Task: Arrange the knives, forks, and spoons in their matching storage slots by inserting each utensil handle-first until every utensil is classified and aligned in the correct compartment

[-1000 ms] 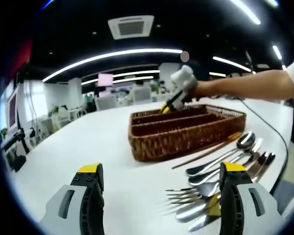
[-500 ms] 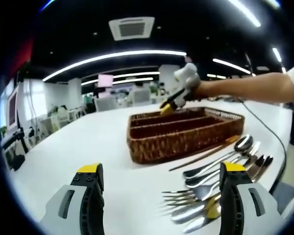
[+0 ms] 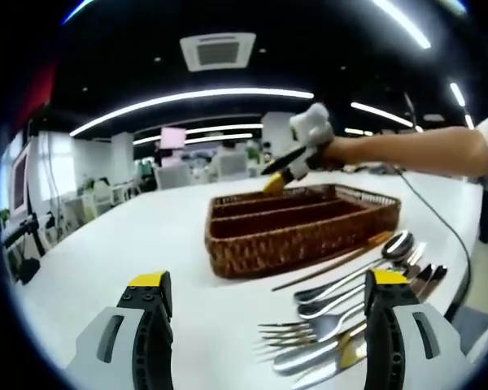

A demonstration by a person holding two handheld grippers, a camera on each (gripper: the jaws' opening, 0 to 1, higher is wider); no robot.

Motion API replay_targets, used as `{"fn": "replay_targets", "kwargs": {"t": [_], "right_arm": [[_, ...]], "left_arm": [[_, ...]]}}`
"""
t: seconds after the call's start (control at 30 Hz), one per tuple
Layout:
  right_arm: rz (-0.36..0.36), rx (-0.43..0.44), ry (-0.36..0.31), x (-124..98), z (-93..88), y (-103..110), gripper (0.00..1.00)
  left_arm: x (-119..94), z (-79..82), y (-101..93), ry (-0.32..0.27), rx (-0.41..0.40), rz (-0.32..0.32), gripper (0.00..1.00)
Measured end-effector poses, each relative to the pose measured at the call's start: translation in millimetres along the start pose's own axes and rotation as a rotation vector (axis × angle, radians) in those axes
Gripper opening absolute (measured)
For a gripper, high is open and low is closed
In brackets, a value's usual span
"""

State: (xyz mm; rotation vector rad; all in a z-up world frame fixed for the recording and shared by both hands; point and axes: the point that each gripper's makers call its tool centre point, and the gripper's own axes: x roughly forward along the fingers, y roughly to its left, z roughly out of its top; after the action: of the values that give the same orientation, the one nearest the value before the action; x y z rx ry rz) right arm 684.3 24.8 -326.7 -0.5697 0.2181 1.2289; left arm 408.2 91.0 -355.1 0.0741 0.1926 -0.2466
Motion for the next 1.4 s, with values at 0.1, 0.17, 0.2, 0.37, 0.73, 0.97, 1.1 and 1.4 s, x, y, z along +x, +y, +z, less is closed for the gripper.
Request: {"fn": "replay_targets", "kwargs": {"t": [0.1,0.17,0.2,0.37,0.73,0.97,1.1,1.4], "right_arm": [[-0.011,0.021,-0.032,-2.6,6.6,0.8,0.85],[-0.016,0.012,-0.032,-3.8,7.5,1.4,0.90],[-0.021,-0.003,-0.035,-5.4,9.2,2.7,0.92],[-0.032,0.000,-0.028,-9.1,11.8,7.6,0.99],[-0.024,-0.051,-0.003,-17.1,11.8,22.3,1.00],[-0.029,-0.041,-0.011,-31.0,12.0,38.0,1.00],[-0.063,-0.030,-0.013,-43.7,15.0,38.6,1.00],[-0.031,0.003,-0.068,-63.1,21.3,50.0,1.00]], "left_arm": [[-1.0,0.4,0.1,-0.001,-0.004,0.000,0.99],[-1.5,0.8,0.3,-0.003,-0.002,0.001,0.99],[-1.5,0.8,0.2,-0.003,-0.003,0.000,0.99],[-0.1,3.3,-3.6,-0.002,0.002,-0.009,0.99],[-3.4,14.6,-5.7,-0.022,0.006,-0.009,0.99],[-5.4,15.1,-9.9,-0.018,0.012,-0.011,0.99],[-4.9,17.8,-14.7,-0.025,0.014,-0.021,0.99],[-1.3,16.8,-21.6,-0.026,0.011,-0.037,0.99]]}}
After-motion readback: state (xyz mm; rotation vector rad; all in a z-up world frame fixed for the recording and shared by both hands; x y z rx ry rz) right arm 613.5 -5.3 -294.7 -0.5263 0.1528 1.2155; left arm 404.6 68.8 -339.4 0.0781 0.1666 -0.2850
